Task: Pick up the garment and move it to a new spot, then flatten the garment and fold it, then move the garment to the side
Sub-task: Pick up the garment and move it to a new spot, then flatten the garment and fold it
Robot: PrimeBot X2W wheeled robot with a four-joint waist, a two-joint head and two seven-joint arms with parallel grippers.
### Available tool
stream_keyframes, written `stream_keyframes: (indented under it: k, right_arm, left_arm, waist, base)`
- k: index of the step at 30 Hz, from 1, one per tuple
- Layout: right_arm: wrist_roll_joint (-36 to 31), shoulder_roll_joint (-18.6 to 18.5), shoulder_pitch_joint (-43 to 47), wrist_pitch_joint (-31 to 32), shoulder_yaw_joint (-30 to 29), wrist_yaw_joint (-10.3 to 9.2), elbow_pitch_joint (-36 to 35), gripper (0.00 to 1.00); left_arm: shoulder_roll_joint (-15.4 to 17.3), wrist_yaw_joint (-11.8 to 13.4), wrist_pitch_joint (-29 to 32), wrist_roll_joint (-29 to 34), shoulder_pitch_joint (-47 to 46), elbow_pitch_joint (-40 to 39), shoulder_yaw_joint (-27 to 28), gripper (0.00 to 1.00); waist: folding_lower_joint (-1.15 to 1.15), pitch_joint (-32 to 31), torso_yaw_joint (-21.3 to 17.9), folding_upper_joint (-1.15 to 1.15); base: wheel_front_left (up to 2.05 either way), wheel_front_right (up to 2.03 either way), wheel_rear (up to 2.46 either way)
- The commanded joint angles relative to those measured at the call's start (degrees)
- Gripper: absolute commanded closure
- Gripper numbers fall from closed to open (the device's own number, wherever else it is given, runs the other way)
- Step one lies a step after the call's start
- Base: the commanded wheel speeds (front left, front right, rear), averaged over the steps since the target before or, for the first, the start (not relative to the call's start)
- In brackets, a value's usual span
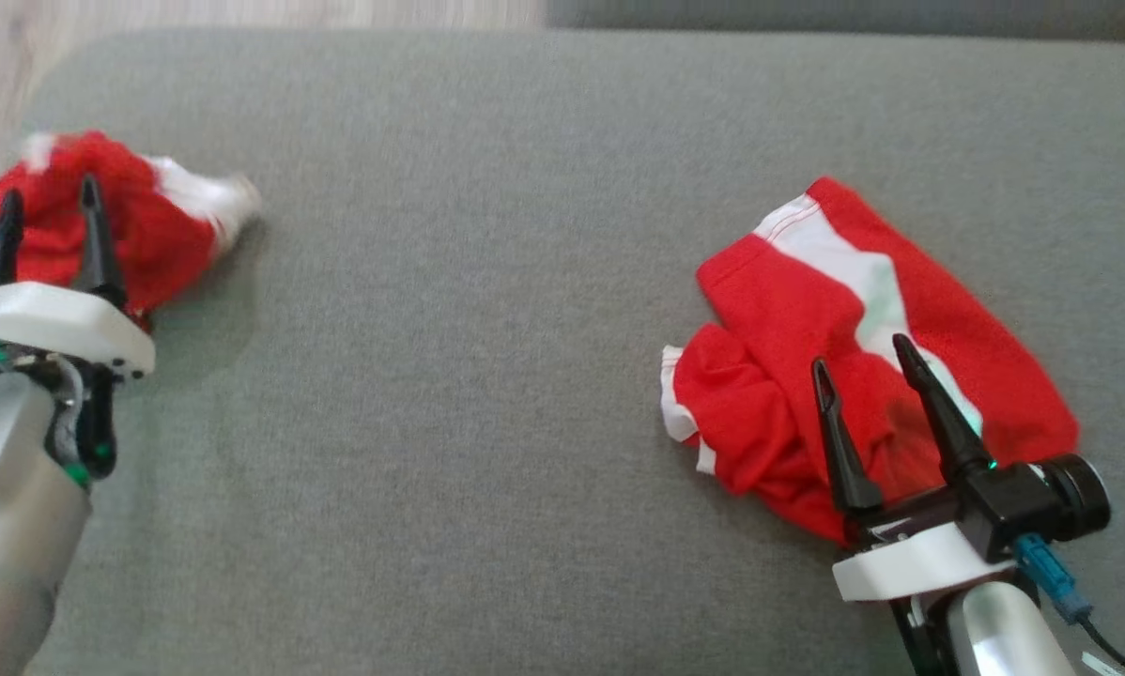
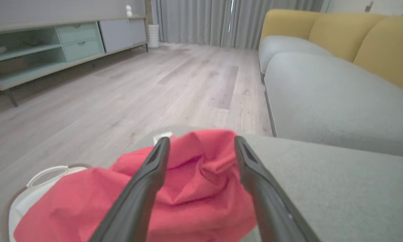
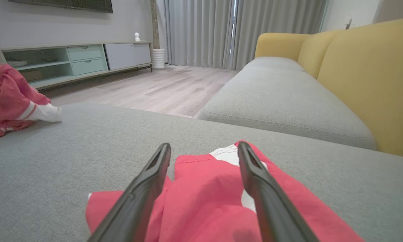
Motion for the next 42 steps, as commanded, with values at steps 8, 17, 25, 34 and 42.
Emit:
stream_keyframes:
  k: [8,17,25,34,42]
  right_arm:
    - [2.96,-0.19,0.63,-0.62,0.40,0.43,-1.09,0.00]
    - [6.56,-0.19,3.86,-0.62,-2.68,0.43,0.58,0.00]
    - [8.37,-0.22,7.34,-0.62,-3.42,0.43,0.16,0.00]
    - [6.63,-0.24,12.66,-0.62,-3.72,0.43,-0.80,0.00]
    - [9.47,-0.21,14.70,-0.62,-6.12,0.43,-0.86,0.00]
  left_arm:
    - [0.24,6.58,-0.70,15.53,14.82,-20.09,16.64,0.00]
    - [-10.36,12.33,-0.71,33.37,37.44,-44.29,25.44,0.00]
    - [-21.50,12.13,-0.71,43.91,49.25,-51.66,29.06,0.00]
    - [-25.00,9.84,-0.71,53.30,55.99,-51.35,25.20,0.00]
    - [-25.71,9.62,-0.71,54.62,56.87,-50.70,24.44,0.00]
  waist:
    - [0.00,-9.67,-4.91,0.00]
    - [0.00,-15.57,-10.64,0.00]
    - [0.00,-16.81,-11.49,0.00]
    - [0.00,-18.74,-9.52,0.00]
    - [0.00,-19.47,-8.37,0.00]
  base:
    - [0.00,0.00,0.00]
    - [0.00,0.00,0.00]
    - [0.00,0.00,0.00]
    - [0.00,0.00,0.00]
    - [0.00,0.00,0.00]
